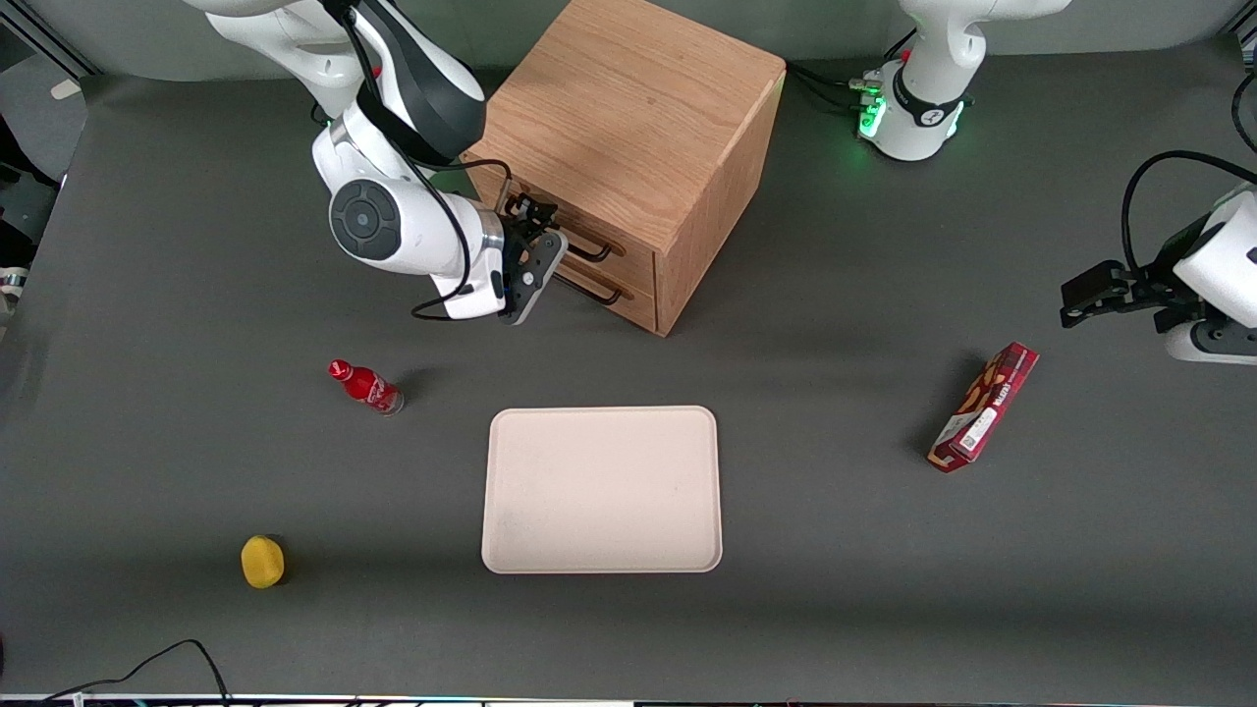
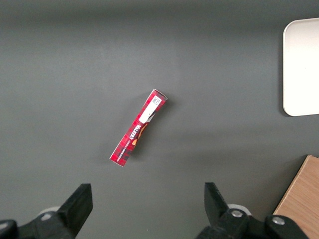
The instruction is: Open upper drawer
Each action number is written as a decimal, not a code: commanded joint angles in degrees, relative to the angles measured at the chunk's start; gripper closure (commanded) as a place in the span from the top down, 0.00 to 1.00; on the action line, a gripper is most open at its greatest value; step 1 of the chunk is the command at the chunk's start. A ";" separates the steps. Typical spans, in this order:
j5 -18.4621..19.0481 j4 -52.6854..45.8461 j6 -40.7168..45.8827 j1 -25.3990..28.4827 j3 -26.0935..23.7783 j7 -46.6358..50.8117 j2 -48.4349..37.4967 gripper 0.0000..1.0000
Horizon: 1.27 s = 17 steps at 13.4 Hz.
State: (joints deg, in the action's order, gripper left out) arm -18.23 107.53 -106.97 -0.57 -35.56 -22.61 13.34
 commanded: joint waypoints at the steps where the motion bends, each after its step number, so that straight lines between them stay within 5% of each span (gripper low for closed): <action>1: -2.42 1.19 -1.67 0.04 0.05 -1.73 -0.16 1.00; 11: -1.37 0.67 -4.04 -0.04 0.58 -1.91 2.91 1.00; 17: 3.63 -3.72 -3.69 -0.22 1.63 -1.91 7.13 1.00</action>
State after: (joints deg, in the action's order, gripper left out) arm -16.69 106.69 -110.54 -0.86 -34.68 -23.40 17.83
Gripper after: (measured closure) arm 0.000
